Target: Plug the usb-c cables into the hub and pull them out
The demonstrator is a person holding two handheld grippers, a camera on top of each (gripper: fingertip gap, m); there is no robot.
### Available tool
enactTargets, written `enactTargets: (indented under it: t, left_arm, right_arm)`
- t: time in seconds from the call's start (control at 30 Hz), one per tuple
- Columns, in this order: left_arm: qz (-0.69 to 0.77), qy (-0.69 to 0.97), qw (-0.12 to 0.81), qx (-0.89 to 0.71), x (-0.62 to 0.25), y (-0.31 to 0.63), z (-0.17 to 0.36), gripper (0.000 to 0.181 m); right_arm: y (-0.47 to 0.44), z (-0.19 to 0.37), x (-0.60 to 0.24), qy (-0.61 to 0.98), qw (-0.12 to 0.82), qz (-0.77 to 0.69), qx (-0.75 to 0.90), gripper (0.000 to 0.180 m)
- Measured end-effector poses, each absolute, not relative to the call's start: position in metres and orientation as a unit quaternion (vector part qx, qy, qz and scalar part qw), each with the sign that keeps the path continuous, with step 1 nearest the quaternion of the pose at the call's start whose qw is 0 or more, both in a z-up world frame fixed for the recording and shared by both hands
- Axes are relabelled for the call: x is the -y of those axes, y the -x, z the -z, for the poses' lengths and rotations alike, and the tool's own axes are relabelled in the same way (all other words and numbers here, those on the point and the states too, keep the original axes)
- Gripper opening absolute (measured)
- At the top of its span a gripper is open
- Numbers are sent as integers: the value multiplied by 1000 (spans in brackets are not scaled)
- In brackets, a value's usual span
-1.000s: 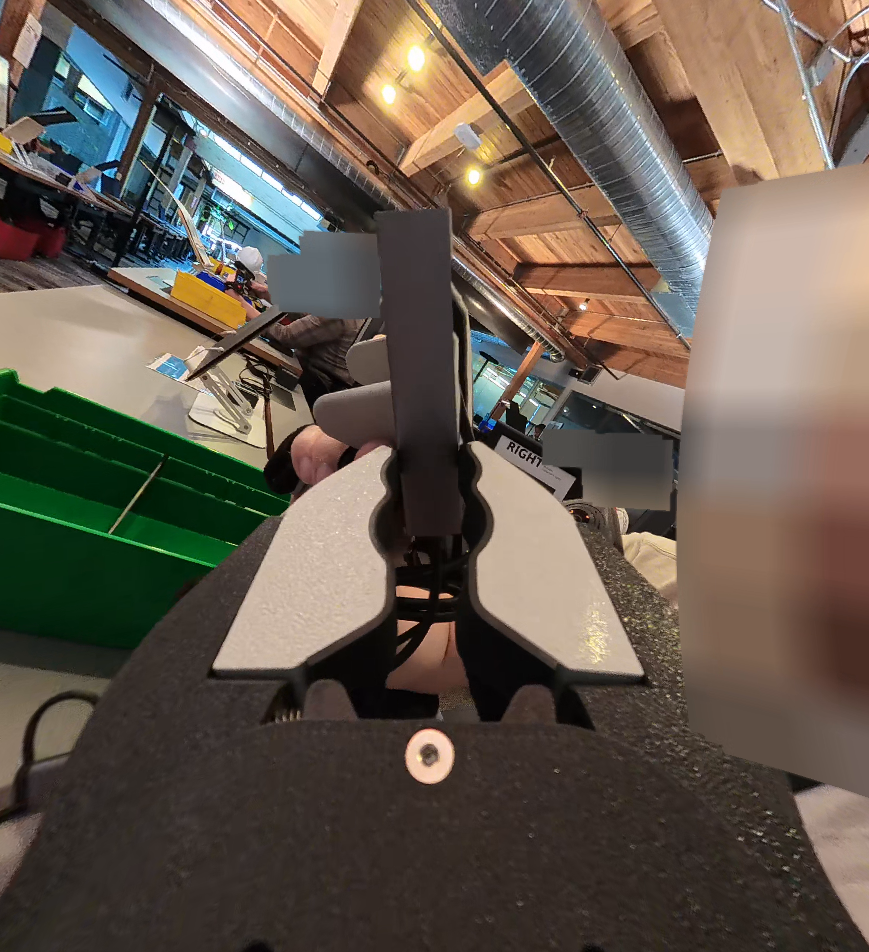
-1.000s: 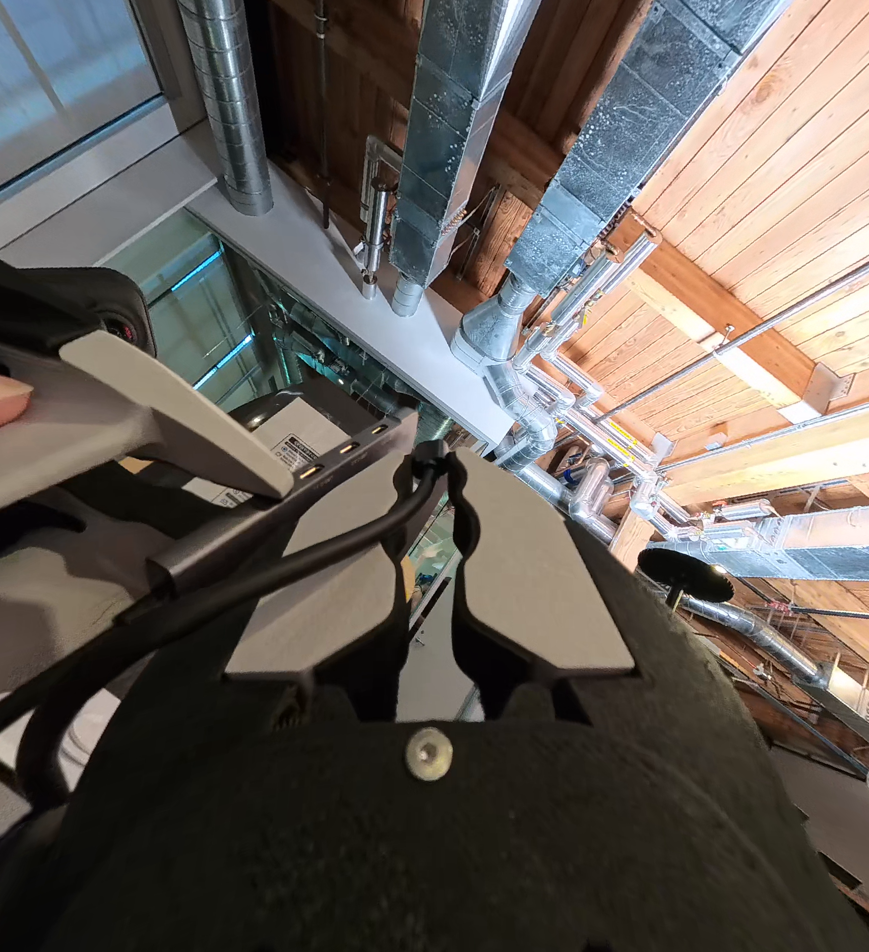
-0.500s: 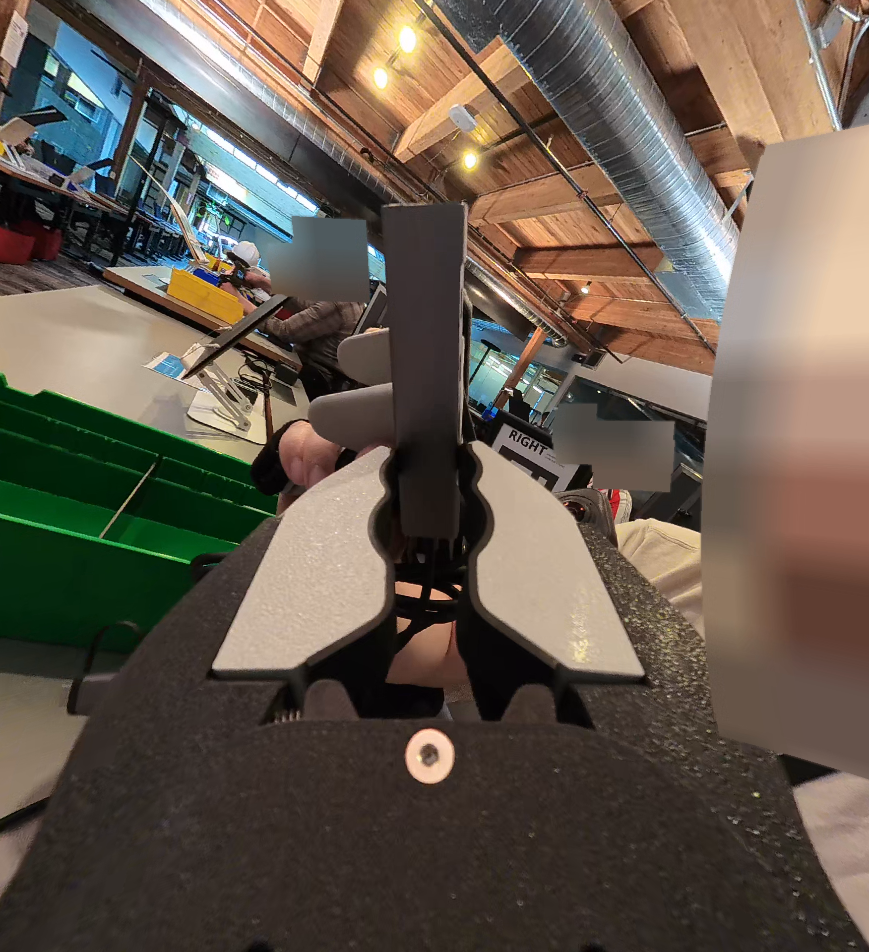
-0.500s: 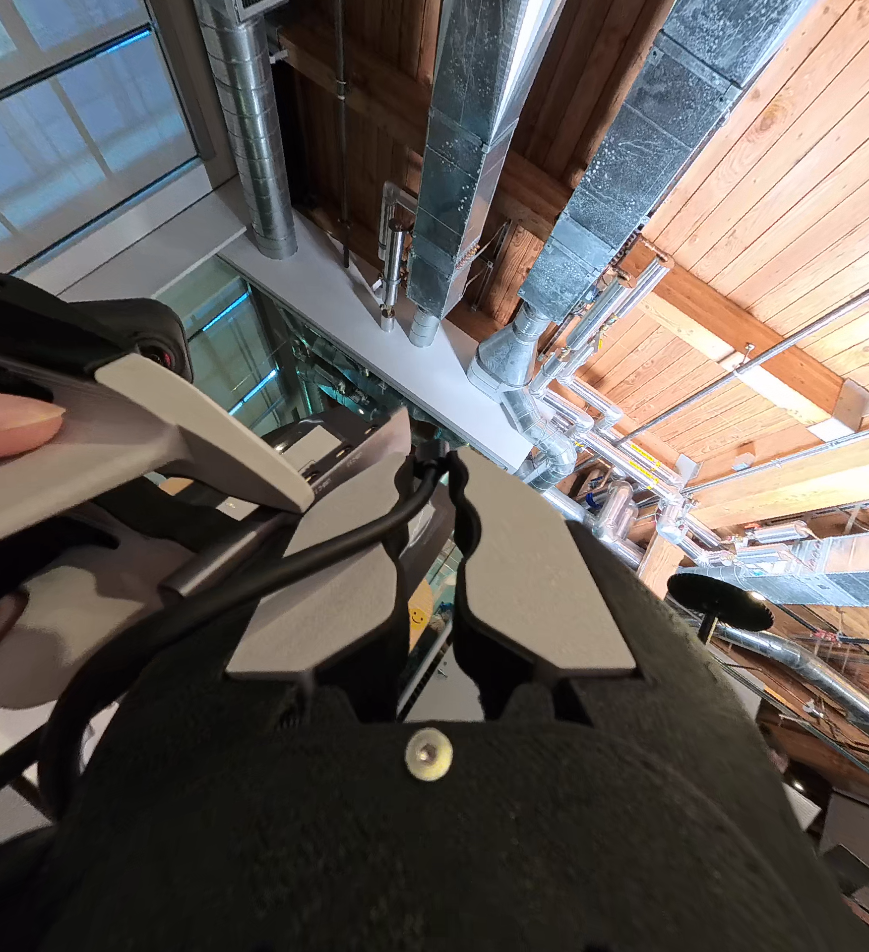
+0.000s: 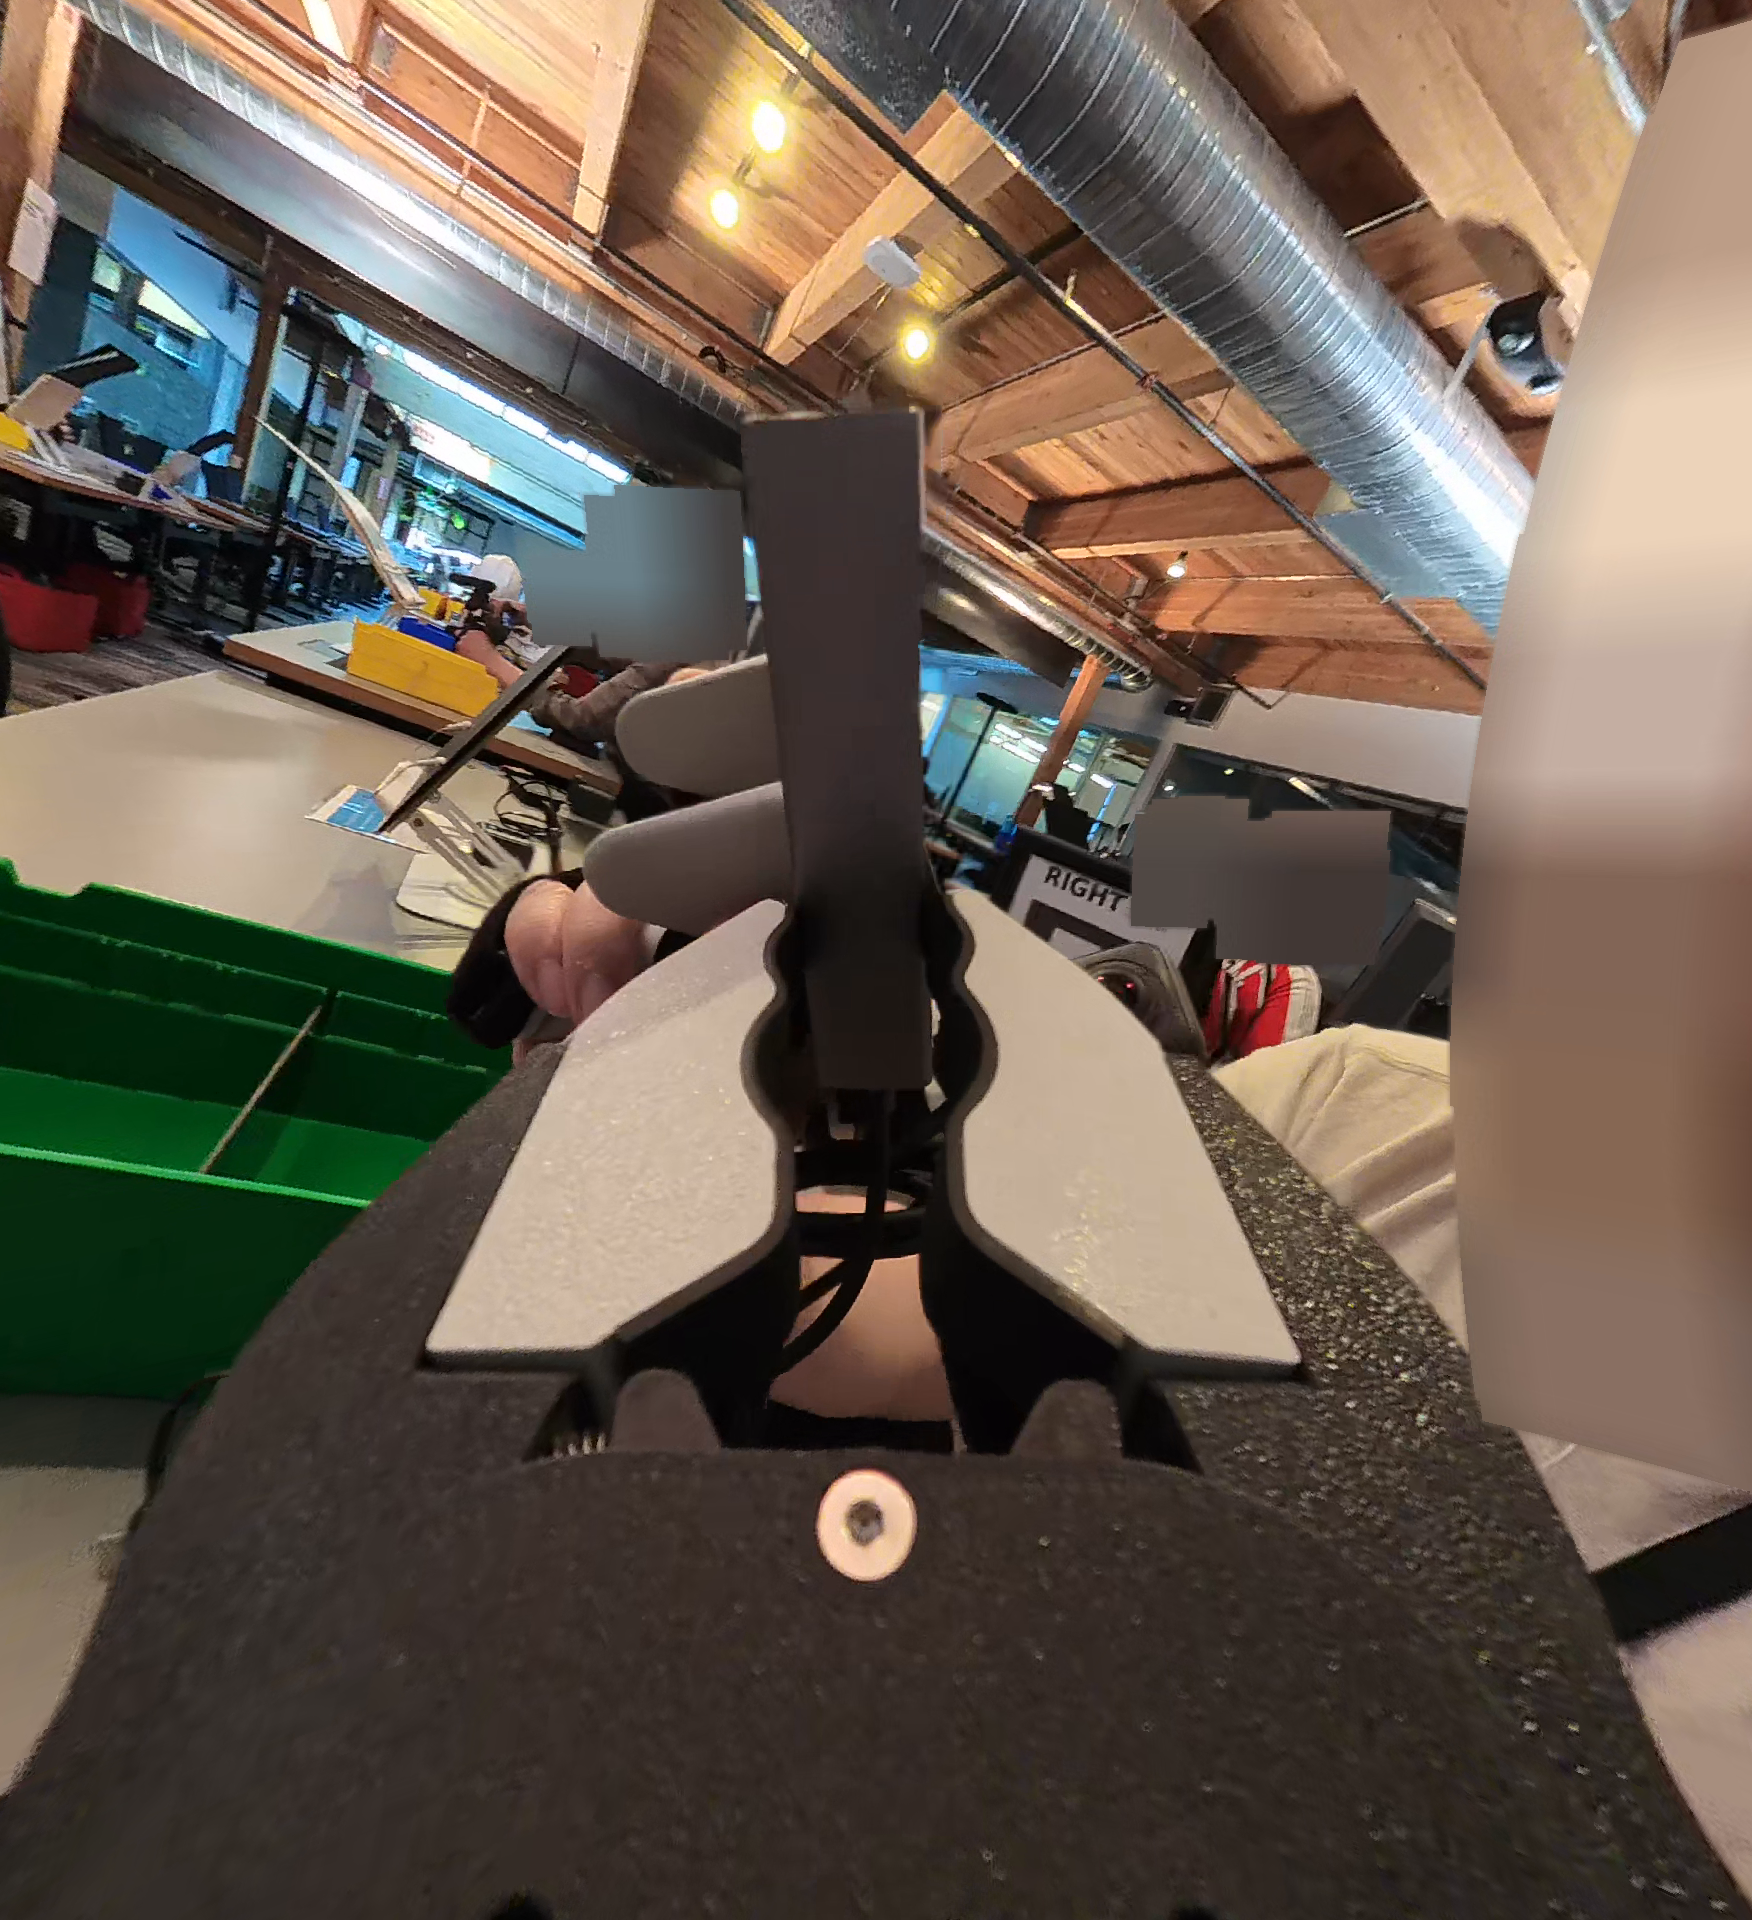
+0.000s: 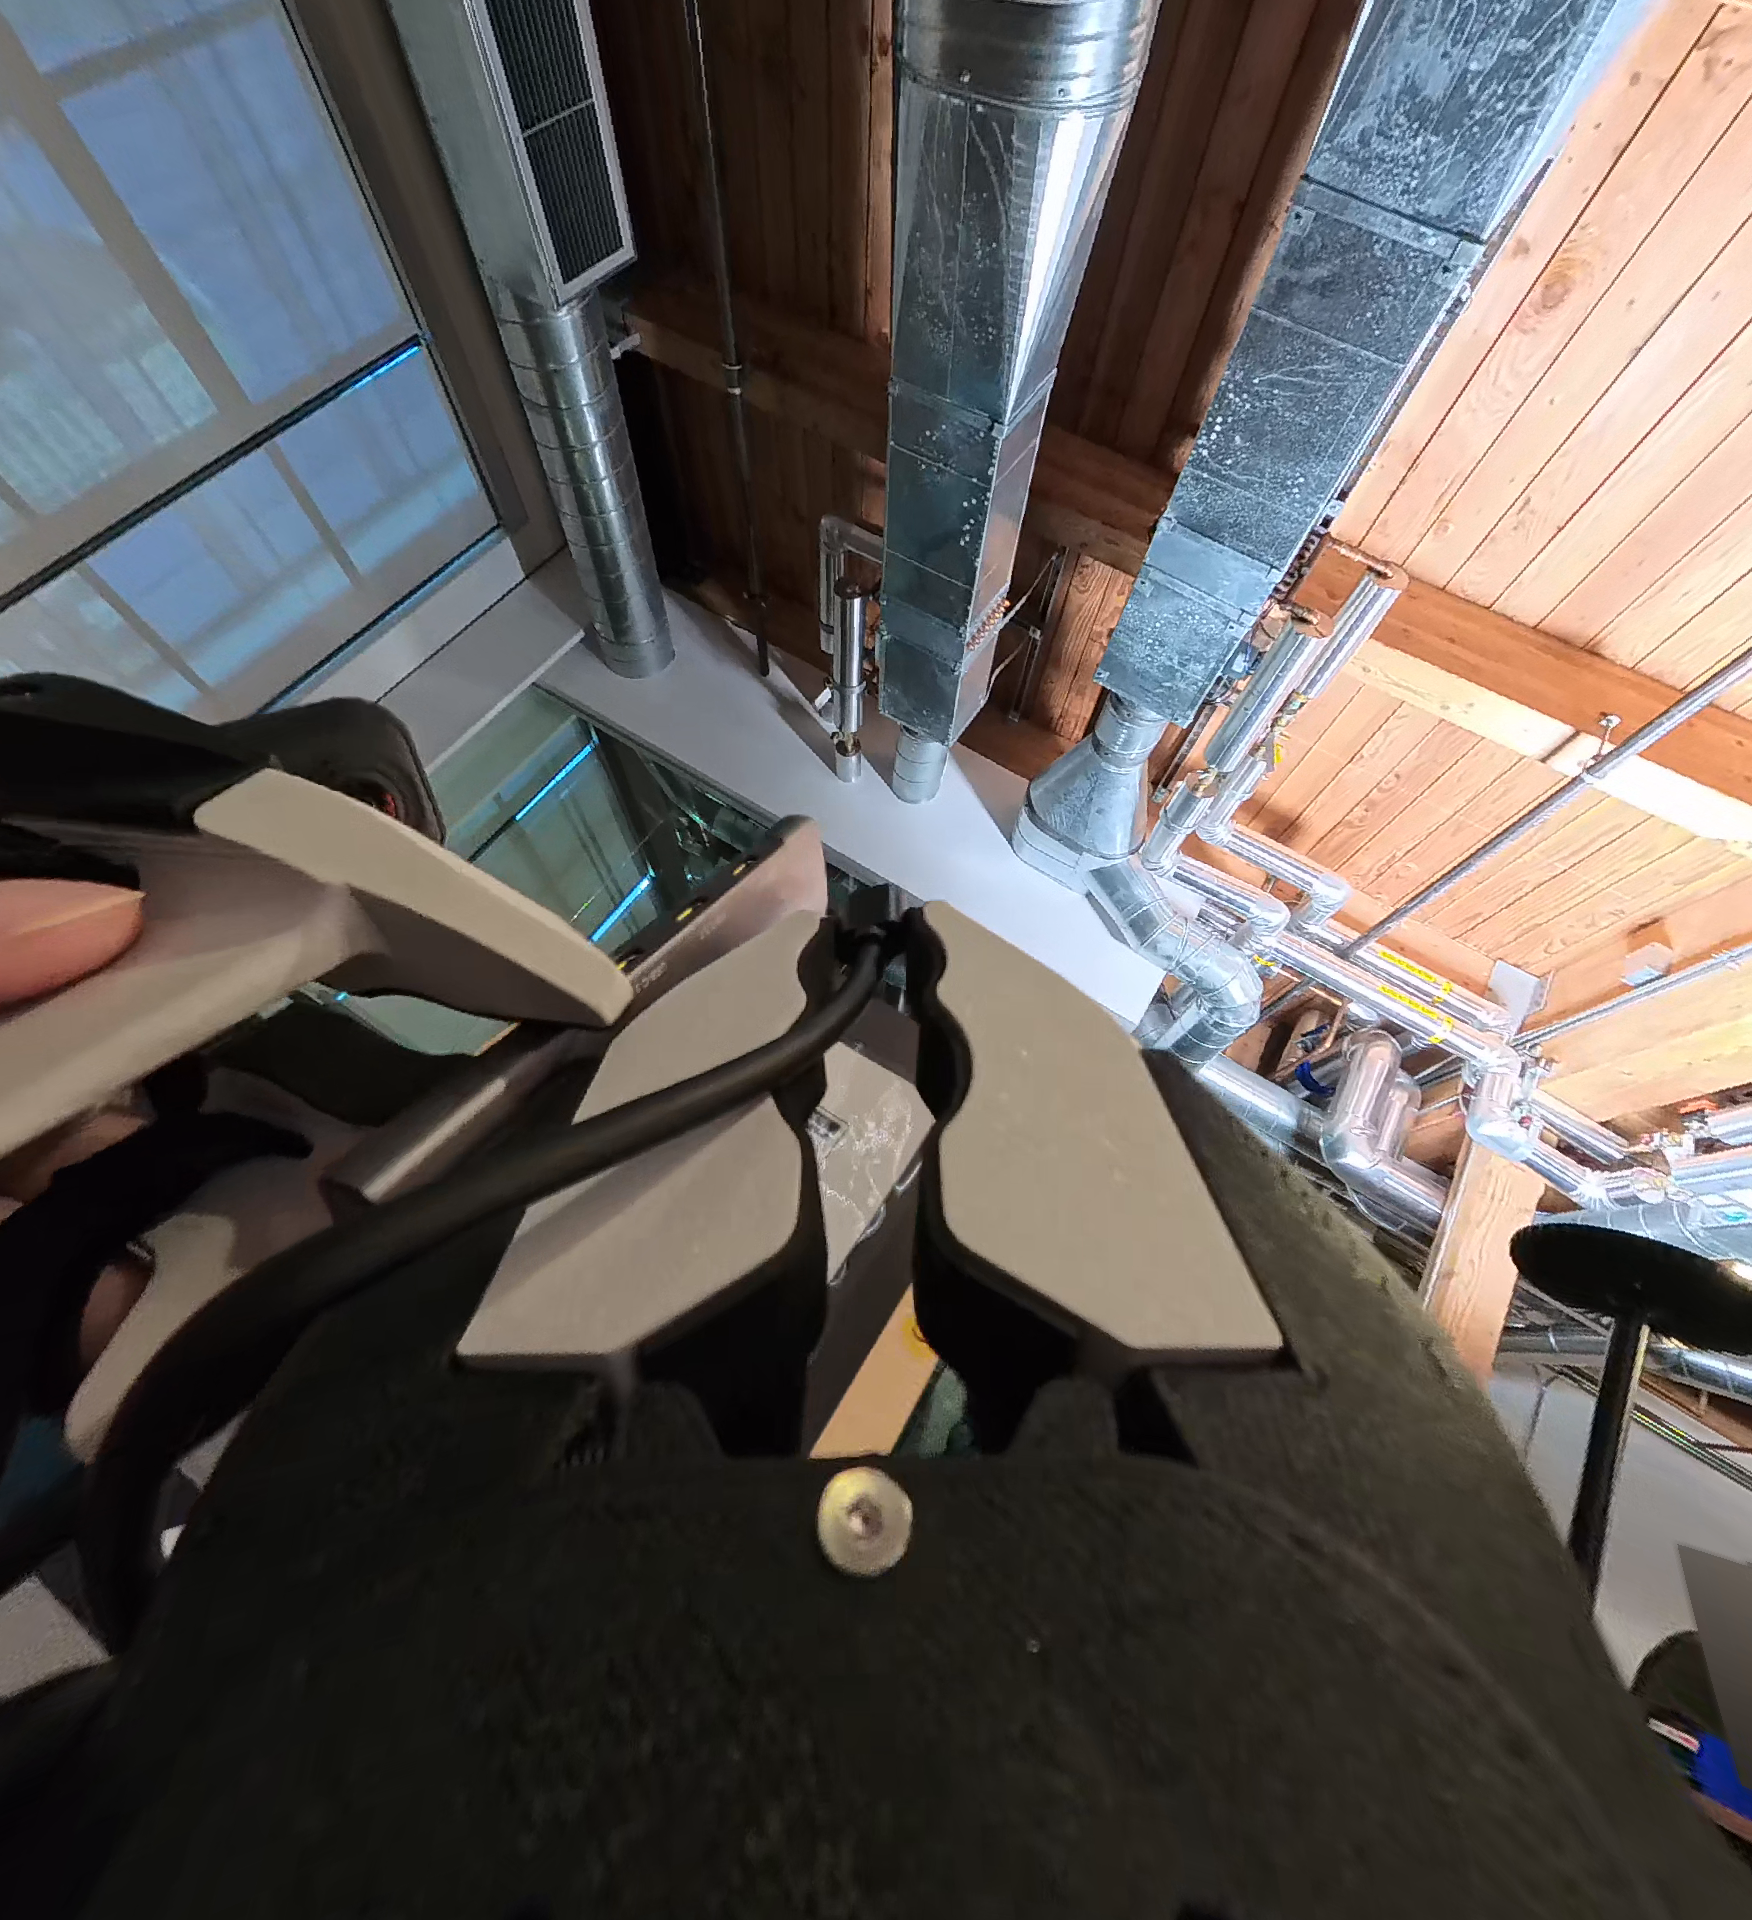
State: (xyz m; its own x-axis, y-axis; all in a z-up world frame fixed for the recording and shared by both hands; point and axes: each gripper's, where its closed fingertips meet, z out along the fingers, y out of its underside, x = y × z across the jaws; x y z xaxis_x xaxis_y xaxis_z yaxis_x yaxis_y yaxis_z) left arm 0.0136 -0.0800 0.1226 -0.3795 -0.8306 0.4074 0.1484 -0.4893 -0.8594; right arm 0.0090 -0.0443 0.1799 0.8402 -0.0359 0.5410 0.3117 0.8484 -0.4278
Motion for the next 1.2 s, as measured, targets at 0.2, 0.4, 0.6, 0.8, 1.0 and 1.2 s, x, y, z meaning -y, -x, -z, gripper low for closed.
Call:
enactTargets:
  t: [0.2, 0.4, 0.6, 0.8, 1.0, 1.2]
  left_arm:
    - [694, 476, 381, -383, 71, -7, -127, 22]
    - [556, 579, 473, -364, 20, 26, -110, 22]
    - [442, 640, 520, -351, -13, 39, -86, 22]
    - [435, 647, 506, -368, -10, 26, -75, 22]
    - [437, 645, 502, -375, -8, 24, -75, 22]
    - [432, 646, 502, -379, -8, 24, -75, 22]
  right_arm:
    - [-6, -178, 37, 267, 910, 109, 297, 13]
    - [10, -169, 32, 320, 823, 110, 456, 14]
    - [27, -124, 19, 377, 682, 230, 582, 14]
    - [37, -101, 8, 400, 646, 236, 606, 14]
    - [34, -102, 6, 413, 643, 236, 600, 14]
    - [35, -98, 7, 413, 639, 224, 609, 14]
